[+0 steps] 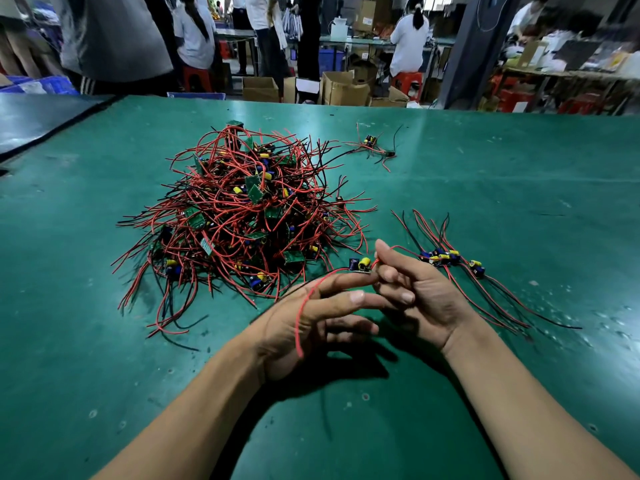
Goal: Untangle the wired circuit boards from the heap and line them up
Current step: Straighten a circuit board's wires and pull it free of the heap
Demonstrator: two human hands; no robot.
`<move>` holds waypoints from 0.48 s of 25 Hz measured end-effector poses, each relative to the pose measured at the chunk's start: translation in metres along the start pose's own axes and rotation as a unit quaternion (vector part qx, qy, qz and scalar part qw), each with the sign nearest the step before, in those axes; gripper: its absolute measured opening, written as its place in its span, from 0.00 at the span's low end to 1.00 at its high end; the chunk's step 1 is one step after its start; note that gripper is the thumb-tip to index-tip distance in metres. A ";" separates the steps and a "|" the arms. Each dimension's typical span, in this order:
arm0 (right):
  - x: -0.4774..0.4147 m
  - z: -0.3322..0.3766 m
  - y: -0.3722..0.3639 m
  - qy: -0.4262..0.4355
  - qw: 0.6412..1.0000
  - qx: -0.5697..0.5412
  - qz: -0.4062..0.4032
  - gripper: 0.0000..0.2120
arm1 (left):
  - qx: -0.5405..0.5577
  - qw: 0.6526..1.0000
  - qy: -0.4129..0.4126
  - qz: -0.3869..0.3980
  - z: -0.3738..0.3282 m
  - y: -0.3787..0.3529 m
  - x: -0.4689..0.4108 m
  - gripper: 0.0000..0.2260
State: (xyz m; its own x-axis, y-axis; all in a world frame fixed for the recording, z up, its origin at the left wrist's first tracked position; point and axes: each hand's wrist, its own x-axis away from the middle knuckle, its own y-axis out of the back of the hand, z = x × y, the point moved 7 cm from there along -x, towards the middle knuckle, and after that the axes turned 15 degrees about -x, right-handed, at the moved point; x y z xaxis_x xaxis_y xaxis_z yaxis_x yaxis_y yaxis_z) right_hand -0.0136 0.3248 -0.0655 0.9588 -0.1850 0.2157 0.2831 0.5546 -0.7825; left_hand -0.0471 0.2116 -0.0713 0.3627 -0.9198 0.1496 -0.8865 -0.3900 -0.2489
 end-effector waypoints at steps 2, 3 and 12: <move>0.003 -0.001 -0.006 -0.027 0.998 -0.043 0.042 0.18 | 0.000 1.000 -0.002 -0.005 0.000 0.001 -0.001 0.14; 0.005 -0.001 -0.010 -0.041 0.994 -0.072 0.068 0.19 | 0.010 1.000 -0.001 -0.013 0.000 0.001 -0.001 0.13; 0.009 -0.010 -0.011 -0.043 0.998 0.020 0.048 0.21 | -0.006 0.999 0.014 -0.049 0.001 -0.001 -0.002 0.11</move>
State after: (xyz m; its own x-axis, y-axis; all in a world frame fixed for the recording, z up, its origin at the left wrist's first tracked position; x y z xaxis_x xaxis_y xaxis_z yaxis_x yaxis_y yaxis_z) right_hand -0.0083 0.3089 -0.0611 0.9796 -0.0600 0.1918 0.1891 0.5989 -0.7782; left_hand -0.0463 0.2141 -0.0724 0.4392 -0.8759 0.1997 -0.8509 -0.4769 -0.2203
